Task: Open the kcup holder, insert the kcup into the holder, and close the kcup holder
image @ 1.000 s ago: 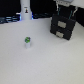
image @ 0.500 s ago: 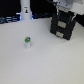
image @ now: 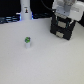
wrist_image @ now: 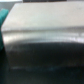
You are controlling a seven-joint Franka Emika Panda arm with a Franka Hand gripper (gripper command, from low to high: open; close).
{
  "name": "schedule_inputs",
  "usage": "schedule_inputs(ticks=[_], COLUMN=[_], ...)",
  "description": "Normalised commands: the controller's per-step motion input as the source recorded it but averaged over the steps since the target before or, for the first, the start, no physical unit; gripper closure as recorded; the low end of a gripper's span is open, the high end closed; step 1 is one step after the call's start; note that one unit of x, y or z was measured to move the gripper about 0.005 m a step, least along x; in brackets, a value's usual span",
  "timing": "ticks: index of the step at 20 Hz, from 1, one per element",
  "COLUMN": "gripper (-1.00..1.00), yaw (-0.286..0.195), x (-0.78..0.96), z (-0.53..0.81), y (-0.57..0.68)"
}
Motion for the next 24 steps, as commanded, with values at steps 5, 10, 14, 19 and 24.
schedule_inputs(ticks=[5, 10, 14, 19, 24], gripper=[1.0, 1.0, 1.0, 1.0, 1.0], yaw=[0.0, -0.019, -0.057, -0.064, -0.069], x=[0.01, 0.41, 0.9, 0.91, 0.91], z=[0.01, 0.08, 0.22, 0.24, 0.14], y=[0.0, -0.08, -0.28, -0.35, -0.34])
